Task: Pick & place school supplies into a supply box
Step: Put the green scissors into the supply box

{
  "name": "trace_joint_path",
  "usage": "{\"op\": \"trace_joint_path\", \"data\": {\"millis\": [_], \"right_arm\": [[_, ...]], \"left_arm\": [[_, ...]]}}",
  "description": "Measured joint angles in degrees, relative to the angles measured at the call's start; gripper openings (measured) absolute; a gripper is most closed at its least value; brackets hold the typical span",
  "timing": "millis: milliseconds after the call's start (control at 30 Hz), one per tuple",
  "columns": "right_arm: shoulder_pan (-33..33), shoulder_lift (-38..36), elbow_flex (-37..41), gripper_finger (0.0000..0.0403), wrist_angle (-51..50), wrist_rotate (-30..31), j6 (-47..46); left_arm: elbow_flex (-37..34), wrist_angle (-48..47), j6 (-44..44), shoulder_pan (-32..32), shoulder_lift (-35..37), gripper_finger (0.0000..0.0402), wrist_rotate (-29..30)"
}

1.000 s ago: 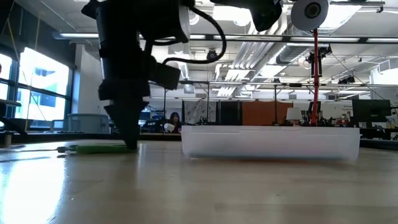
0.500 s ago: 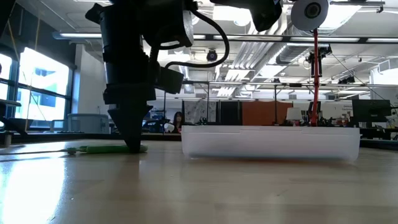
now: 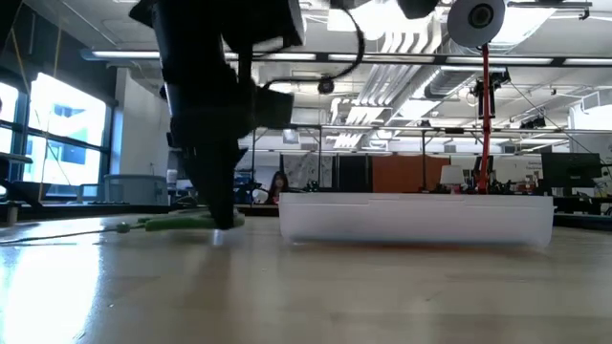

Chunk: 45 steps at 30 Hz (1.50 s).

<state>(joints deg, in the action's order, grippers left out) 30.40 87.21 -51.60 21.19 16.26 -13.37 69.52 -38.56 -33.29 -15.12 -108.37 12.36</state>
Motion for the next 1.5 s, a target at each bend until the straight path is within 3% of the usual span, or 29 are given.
{"op": "trace_joint_path", "data": {"millis": [167,333,433,567,767,833,1267,1367,1500], "right_arm": [[3.7,-7.7,-0.1,0.0094,-10.9,5.6,-3.5],[10.1,-10.4,-0.1,0.0094,-16.9,20.3,-5.6],[12.4,-10.5,-0.1,0.0094,-17.1,25.4,-4.0],[13.5,-10.6,-0.1,0.0094,-16.8,25.6,-2.2],[13.6,-10.6,-0.1,0.0094,-16.4,25.4,-2.1],[13.6,-10.6,-0.1,0.0094,-16.4,25.4,-2.1],[13.5,-10.6,-0.1,0.0094,-17.1,25.4,-1.6],[13.5,-10.6,-0.1,0.0094,-17.1,25.4,-1.6],[13.5,-10.6,-0.1,0.0094,-17.1,25.4,-1.6]], "left_arm": [[5.3,-2.9,0.9,-3.2,2.7,0.0012,2.1],[13.3,-5.3,2.6,-5.3,3.8,0.0020,7.3],[17.5,-2.4,7.2,-5.5,3.8,0.0026,8.0],[19.8,5.7,16.5,-3.9,2.6,0.0015,7.3],[20.6,19.0,34.7,-0.2,-0.9,0.0020,-4.0],[20.6,19.9,38.2,0.4,-2.4,0.0027,-4.7],[20.6,29.9,42.9,1.6,-7.9,0.0033,-2.5],[22.9,26.2,44.3,1.6,-7.9,0.0036,-0.2],[32.8,16.9,45.2,1.7,-7.9,0.0026,0.5]]}}
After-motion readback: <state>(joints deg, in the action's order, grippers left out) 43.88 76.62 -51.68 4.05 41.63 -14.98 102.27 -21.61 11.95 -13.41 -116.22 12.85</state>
